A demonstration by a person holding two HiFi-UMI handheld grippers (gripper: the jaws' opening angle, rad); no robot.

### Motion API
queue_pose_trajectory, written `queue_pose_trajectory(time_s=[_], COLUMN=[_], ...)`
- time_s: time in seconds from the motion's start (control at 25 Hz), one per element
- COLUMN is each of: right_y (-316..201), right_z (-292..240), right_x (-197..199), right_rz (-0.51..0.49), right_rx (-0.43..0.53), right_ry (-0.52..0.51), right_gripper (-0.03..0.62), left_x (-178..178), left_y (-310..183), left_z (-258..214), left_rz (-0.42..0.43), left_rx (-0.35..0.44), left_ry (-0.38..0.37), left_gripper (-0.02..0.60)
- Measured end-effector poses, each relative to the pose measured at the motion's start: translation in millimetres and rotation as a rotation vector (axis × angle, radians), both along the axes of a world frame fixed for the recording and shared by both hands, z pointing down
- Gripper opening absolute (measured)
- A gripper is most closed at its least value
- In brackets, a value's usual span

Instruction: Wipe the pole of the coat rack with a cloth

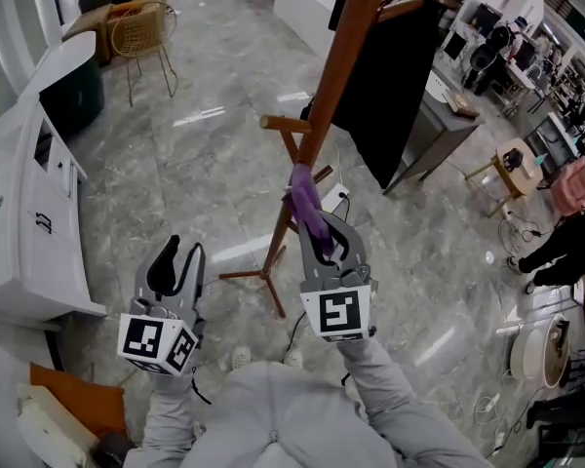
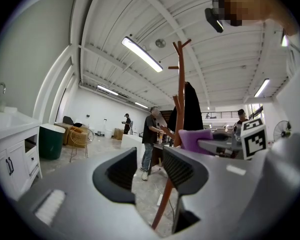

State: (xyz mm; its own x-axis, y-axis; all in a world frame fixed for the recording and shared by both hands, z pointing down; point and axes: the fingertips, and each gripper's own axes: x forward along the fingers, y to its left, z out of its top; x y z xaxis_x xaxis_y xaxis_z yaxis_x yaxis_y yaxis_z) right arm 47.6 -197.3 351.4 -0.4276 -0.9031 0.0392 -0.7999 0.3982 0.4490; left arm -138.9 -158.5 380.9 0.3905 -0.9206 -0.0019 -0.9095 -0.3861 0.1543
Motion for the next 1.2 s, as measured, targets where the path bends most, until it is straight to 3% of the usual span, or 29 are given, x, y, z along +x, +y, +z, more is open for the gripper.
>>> queue_pose_trajectory(time_s=[0.32,0.44,0.52,0.64,0.76,0.84,0.92,1.04,1.2], right_y=[19.1,28.4,38.9,53.2,47.2,28.6,9.6,-5.5,-20.1], right_z=[-111.5,-153.0,-184.4,-215.9,-210.7,-192.5,-173.7,-163.9,-152.9], right_x=[21.7,34.4,34.9,18.1,-11.5,-30.1,-37.6,-30.4,-18.7], right_rz=[0.04,0.105,0.139,0.162,0.154,0.13,0.101,0.094,0.076], right_rx=[0.187,0.316,0.452,0.67,0.805,0.807,0.753,0.635,0.456], right_ry=[-0.067,-0.034,-0.015,0.065,0.23,0.342,0.373,0.3,0.119], right_gripper=[0.054,0.054,0.054,0.054,0.054,0.054,0.054,0.054,0.054], left_x=[4.6,0.0,-4.2,-8.1,-10.7,-14.3,-18.1,-23.8,-31.3], left_y=[3.1,4.0,4.2,4.6,4.6,4.7,6.0,8.8,11.3], left_z=[-7.3,-7.5,-7.6,-8.7,-8.3,-6.3,-4.3,-2.5,0.5], left_rz=[0.008,-0.001,-0.01,-0.018,-0.024,-0.03,-0.04,-0.056,-0.072], left_rx=[0.021,0.024,0.025,0.028,0.032,0.033,0.03,0.023,0.014], left_ry=[0.002,0.004,0.007,0.014,0.021,0.024,0.026,0.025,0.027], left_gripper=[0.169,0.169,0.169,0.169,0.169,0.169,0.169,0.169,0.169])
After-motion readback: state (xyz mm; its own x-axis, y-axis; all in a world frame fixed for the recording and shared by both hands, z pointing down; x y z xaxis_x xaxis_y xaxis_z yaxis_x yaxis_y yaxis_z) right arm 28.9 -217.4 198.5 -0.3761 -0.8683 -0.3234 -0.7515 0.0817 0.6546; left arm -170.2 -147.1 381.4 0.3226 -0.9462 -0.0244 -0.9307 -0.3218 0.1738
